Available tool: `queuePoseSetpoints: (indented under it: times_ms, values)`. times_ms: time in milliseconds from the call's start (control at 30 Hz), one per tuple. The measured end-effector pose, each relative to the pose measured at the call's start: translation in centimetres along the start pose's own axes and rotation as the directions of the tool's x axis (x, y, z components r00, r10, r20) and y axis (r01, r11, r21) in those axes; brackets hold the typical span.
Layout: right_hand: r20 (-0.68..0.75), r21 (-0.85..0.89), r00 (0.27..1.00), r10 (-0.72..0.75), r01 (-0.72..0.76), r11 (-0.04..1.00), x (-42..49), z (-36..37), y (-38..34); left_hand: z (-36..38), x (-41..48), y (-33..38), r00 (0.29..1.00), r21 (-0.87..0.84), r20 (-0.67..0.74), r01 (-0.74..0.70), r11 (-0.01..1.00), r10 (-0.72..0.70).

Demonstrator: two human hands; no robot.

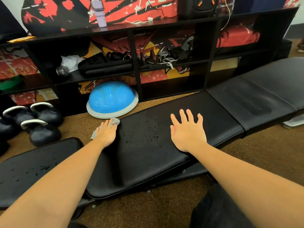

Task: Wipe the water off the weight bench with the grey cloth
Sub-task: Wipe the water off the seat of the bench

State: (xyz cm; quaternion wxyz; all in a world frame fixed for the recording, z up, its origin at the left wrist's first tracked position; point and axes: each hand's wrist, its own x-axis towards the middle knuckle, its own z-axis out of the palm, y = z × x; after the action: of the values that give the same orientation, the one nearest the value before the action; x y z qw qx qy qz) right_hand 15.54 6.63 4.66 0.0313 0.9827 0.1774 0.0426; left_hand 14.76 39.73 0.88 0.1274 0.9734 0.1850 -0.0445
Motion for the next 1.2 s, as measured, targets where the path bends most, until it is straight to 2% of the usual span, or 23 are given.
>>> queuePoseSetpoints:
  times_ms: [200, 300, 467, 633, 733, 967, 1100, 1200]
  values:
    - [0.000, -0.005, 1.000, 0.003, -0.003, 1.000, -0.1, 0.1, 0.0, 3.2, -2.8, 0.1, 0.998, -0.084, -0.064, -0.012, 0.996, 0.007]
    - [0.009, -0.006, 1.000, 0.005, -0.005, 1.000, 0.0, 0.0, -0.1, 4.5, -7.0, 0.5, 0.987, -0.063, -0.141, -0.086, 0.994, 0.076]
    - [0.036, -0.010, 0.999, -0.004, 0.005, 1.000, 0.1, -0.2, 0.0, 5.1, -14.8, 1.4, 0.994, -0.104, -0.047, -0.105, 0.989, 0.101]
    - [0.057, 0.003, 0.998, -0.008, 0.007, 1.000, 0.2, -0.6, 0.0, 6.0, -19.6, 2.3, 0.995, -0.081, -0.062, -0.086, 0.993, 0.081]
    - [0.052, 0.030, 0.999, 0.007, -0.009, 1.000, 0.0, -0.7, -0.1, 6.6, -17.3, 1.7, 0.995, 0.024, -0.094, 0.011, 1.000, -0.008]
    - [-0.068, 0.202, 0.991, 0.114, -0.099, 0.974, 0.0, -0.7, -0.1, 3.8, -8.6, 1.4, 0.984, -0.141, -0.027, 0.172, 0.975, -0.177]
    - [-0.058, 0.167, 0.994, 0.096, -0.085, 0.982, -0.2, -0.7, -0.4, 2.0, -4.7, 1.1, 0.974, -0.180, 0.037, 0.228, 0.957, -0.225]
    - [-0.058, 0.100, 0.993, 0.104, -0.098, 0.990, -0.1, -0.6, -0.2, 2.0, -3.7, 1.1, 0.978, -0.154, 0.040, 0.210, 0.966, -0.206]
